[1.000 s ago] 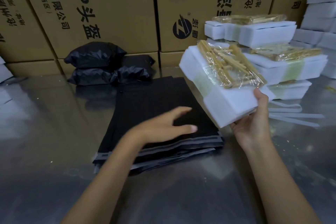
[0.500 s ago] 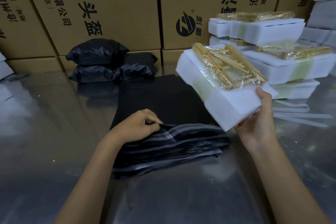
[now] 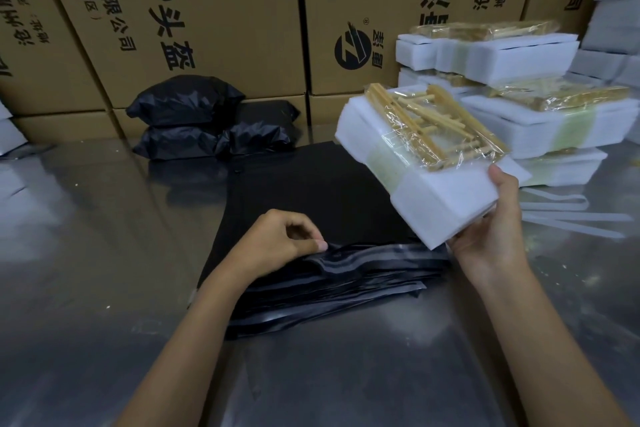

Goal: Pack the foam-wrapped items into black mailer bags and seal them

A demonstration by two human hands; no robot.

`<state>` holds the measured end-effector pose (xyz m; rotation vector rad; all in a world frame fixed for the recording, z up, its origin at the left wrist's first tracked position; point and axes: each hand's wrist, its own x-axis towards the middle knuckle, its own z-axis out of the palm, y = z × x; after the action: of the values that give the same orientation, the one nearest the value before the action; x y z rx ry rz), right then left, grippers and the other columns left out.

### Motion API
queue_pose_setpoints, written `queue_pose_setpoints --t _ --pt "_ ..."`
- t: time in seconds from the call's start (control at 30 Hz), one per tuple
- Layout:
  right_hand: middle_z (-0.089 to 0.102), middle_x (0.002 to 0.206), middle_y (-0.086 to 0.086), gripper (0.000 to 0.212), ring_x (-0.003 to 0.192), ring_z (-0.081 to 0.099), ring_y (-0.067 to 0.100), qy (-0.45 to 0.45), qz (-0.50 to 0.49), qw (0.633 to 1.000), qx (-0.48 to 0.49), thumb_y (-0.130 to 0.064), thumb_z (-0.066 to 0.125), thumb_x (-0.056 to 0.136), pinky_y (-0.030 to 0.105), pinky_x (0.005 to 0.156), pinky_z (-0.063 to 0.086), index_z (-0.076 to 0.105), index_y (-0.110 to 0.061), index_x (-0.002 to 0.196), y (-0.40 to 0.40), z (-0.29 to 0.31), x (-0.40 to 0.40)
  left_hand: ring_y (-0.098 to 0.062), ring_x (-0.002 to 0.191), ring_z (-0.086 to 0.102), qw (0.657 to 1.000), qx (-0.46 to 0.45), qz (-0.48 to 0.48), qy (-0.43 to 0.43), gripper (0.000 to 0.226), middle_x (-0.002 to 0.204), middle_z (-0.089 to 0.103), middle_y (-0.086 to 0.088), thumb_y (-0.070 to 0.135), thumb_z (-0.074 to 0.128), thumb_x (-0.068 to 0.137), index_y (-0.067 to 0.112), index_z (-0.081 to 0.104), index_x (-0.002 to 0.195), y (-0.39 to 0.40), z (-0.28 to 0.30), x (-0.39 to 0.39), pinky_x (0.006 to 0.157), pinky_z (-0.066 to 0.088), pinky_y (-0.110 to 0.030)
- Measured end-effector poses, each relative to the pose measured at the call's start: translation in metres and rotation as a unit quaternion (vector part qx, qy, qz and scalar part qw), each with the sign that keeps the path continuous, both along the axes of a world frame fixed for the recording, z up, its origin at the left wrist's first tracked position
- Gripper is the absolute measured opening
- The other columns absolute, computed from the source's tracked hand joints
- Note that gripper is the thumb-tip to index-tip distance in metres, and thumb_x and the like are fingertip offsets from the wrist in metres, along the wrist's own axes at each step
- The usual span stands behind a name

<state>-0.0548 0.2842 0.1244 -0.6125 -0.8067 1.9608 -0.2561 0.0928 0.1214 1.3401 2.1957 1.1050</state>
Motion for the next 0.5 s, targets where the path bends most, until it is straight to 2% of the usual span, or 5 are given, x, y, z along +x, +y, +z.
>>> queue_pose_setpoints --t 0.13,0.3,0.37,0.43,0.5 --pt "0.076 0.104 -0.008 0.038 0.089 0.074 0.011 0.011 -0.010 1.000 0.000 -0.051 0.062 0.088 0.025 0.065 0.058 0.064 -0.029 0.119 0.001 0.000 0.003 -0.002 0.085 0.059 0.997 -0.065 -0.018 0.047 0.031 0.090 0.063 0.014 0.055 0.087 0.060 0.034 0.072 0.077 0.000 -0.004 0.003 0.072 0.044 -0.014" --pt "0.076 0.111 -0.008 0.051 0.098 0.074 0.013 0.015 -0.019 1.000 -0.004 -0.052 0.062 0.088 0.028 0.073 0.058 0.061 -0.028 0.133 0.002 0.000 0.004 -0.007 0.079 0.056 0.993 -0.036 -0.019 0.107 0.017 0.087 0.061 0.011 0.041 0.082 0.075 0.030 0.069 0.072 0.004 -0.009 0.007 0.071 0.046 -0.020" --pt "0.076 0.112 -0.007 0.052 0.099 0.074 0.013 0.018 -0.020 1.000 -0.007 -0.052 0.062 0.088 0.029 0.072 0.059 0.060 -0.027 0.134 0.002 0.000 0.004 -0.003 0.076 0.056 0.993 -0.026 -0.018 0.111 0.018 0.085 0.063 0.012 0.047 0.079 0.076 0.031 0.071 0.071 0.004 -0.009 0.010 0.068 0.045 -0.018" --pt "0.076 0.111 -0.006 0.050 0.097 0.074 0.014 0.020 -0.019 1.000 -0.010 -0.051 0.063 0.088 0.028 0.068 0.060 0.061 -0.027 0.132 0.002 0.000 0.003 0.002 0.079 0.055 0.991 -0.038 -0.024 0.125 0.030 0.086 0.060 0.014 0.062 0.077 0.068 0.034 0.069 0.075 0.004 -0.008 0.015 0.066 0.044 -0.014" --pt "0.076 0.110 -0.007 0.047 0.095 0.075 0.012 0.021 -0.017 1.000 -0.011 -0.051 0.063 0.088 0.027 0.065 0.059 0.062 -0.027 0.129 0.002 0.000 0.003 0.004 0.081 0.053 0.985 -0.053 -0.038 0.162 0.032 0.086 0.057 0.014 0.062 0.075 0.070 0.034 0.065 0.080 0.007 -0.009 0.022 0.065 0.041 -0.013"
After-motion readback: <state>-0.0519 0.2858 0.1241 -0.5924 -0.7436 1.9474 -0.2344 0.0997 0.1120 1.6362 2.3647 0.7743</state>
